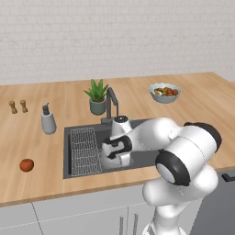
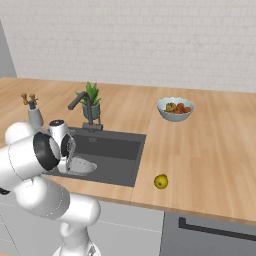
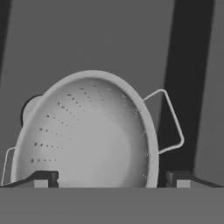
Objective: Put the colander in the sink, put the pear, orange in the colander, and turn on the sink faucet and pour water over the colander.
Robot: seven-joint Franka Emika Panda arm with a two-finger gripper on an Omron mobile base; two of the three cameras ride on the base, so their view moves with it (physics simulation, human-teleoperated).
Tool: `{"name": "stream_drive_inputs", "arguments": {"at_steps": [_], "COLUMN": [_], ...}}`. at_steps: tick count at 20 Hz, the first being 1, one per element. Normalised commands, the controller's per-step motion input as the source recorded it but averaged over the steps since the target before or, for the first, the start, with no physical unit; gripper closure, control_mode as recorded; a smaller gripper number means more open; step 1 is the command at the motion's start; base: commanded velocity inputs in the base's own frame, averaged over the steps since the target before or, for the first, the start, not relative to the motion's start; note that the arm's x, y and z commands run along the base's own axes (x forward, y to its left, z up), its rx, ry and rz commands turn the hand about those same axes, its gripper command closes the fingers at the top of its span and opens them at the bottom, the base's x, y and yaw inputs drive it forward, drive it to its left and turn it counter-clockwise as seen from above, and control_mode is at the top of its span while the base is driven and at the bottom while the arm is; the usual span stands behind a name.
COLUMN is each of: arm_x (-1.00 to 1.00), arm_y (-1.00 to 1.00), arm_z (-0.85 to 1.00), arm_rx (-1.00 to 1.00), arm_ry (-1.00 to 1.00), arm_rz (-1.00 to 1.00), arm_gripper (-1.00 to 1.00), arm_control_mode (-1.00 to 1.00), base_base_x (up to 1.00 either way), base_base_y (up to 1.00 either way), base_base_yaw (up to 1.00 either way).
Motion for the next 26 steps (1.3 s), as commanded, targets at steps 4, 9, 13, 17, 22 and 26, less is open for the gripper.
{"name": "stream_drive_inputs", "arguments": {"at_steps": [4,9,13,17,22,26], "arm_x": [-0.09,-0.32,-0.32,-0.31,-0.14,0.0], "arm_y": [0.03,0.1,0.55,0.83,0.81,0.9], "arm_z": [0.82,0.88,0.64,0.19,0.01,0.0], "arm_rx": [0.0,0.0,0.0,0.0,0.0,0.0], "arm_ry": [0.02,0.11,0.18,0.14,0.14,0.19], "arm_rz": [0.0,0.01,0.15,0.35,0.42,0.5], "arm_gripper": [-1.0,-1.0,-1.0,-1.0,-1.0,-1.0], "arm_control_mode": [-1.0,-1.0,-1.0,-1.0,-1.0,-1.0], "base_base_x": [0.0,0.0,0.0,0.0,0.0,0.0], "base_base_y": [0.0,0.0,0.0,0.0,0.0,0.0], "base_base_yaw": [0.0,0.0,0.0,0.0,0.0,0.0]}}
